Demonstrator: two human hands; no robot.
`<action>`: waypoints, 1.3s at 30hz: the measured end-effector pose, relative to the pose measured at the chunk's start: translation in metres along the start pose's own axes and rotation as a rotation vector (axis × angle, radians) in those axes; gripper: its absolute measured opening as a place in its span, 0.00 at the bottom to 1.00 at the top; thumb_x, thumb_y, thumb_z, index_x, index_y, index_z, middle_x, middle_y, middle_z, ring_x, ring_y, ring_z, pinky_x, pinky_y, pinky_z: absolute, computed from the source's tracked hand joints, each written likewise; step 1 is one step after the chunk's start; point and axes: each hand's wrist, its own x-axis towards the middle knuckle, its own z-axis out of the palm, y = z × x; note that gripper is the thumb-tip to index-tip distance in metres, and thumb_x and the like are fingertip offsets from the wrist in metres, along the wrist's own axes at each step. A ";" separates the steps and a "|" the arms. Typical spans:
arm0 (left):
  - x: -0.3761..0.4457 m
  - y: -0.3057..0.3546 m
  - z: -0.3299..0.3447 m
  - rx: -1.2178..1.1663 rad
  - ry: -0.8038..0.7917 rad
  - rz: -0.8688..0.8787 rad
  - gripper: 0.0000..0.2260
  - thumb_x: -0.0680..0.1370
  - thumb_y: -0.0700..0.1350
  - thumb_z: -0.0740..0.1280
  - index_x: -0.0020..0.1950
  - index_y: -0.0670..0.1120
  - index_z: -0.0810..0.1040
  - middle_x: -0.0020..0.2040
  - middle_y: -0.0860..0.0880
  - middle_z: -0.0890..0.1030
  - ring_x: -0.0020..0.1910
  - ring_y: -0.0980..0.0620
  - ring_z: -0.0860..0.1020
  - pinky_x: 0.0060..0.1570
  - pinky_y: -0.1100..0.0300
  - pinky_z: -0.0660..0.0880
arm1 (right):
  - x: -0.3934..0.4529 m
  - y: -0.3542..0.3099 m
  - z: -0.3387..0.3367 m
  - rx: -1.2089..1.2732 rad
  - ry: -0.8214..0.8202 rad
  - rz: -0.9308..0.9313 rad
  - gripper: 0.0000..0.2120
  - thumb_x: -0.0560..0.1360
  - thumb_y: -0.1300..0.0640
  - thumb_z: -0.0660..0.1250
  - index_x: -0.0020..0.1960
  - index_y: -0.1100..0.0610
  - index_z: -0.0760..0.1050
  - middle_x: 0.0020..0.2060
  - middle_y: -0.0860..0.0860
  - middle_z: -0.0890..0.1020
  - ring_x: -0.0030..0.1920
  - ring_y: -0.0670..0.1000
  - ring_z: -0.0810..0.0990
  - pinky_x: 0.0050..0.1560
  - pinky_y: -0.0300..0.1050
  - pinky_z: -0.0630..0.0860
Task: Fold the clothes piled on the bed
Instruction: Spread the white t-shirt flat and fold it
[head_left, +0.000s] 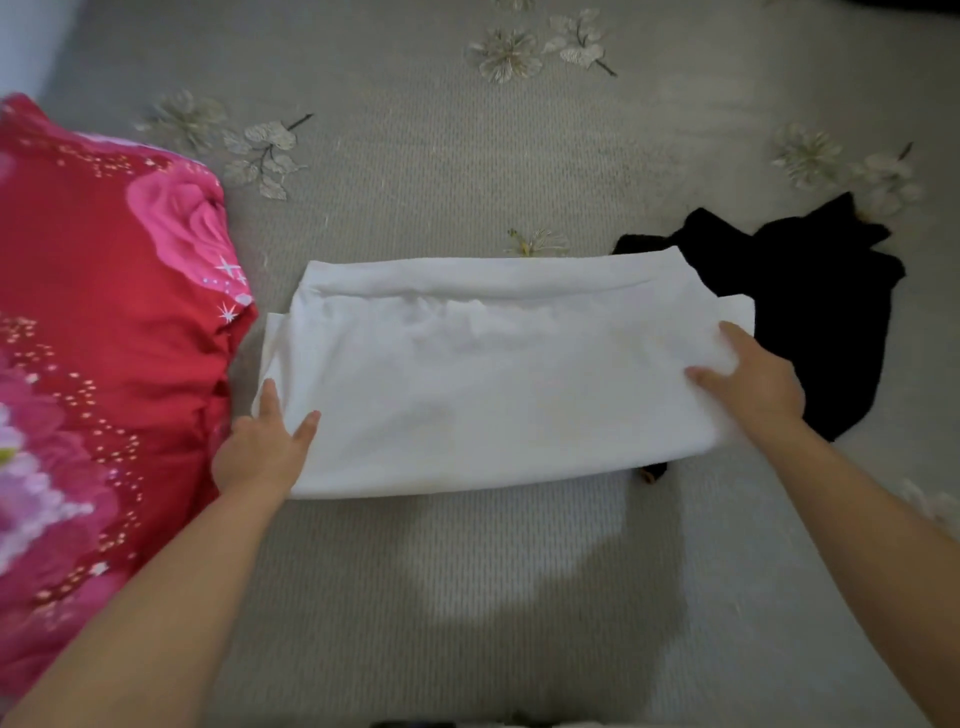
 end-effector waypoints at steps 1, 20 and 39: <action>-0.007 -0.015 0.000 0.033 -0.021 0.003 0.31 0.78 0.59 0.55 0.76 0.48 0.51 0.61 0.32 0.69 0.58 0.35 0.72 0.53 0.46 0.69 | -0.017 -0.001 0.002 0.007 0.007 -0.004 0.31 0.74 0.48 0.65 0.73 0.52 0.59 0.63 0.61 0.72 0.61 0.63 0.71 0.55 0.54 0.71; -0.121 -0.087 0.069 0.403 -0.143 0.469 0.28 0.80 0.55 0.51 0.76 0.52 0.42 0.76 0.41 0.42 0.74 0.42 0.41 0.71 0.48 0.48 | -0.219 0.103 0.146 0.035 -0.204 0.531 0.36 0.76 0.39 0.56 0.75 0.54 0.45 0.70 0.64 0.60 0.69 0.65 0.60 0.67 0.61 0.59; -0.166 0.327 0.106 1.149 -0.201 1.546 0.42 0.75 0.49 0.68 0.75 0.51 0.37 0.76 0.47 0.38 0.74 0.45 0.39 0.72 0.50 0.46 | -0.183 0.160 0.140 0.603 -0.250 0.451 0.45 0.69 0.41 0.69 0.75 0.53 0.48 0.71 0.52 0.64 0.69 0.53 0.66 0.67 0.51 0.65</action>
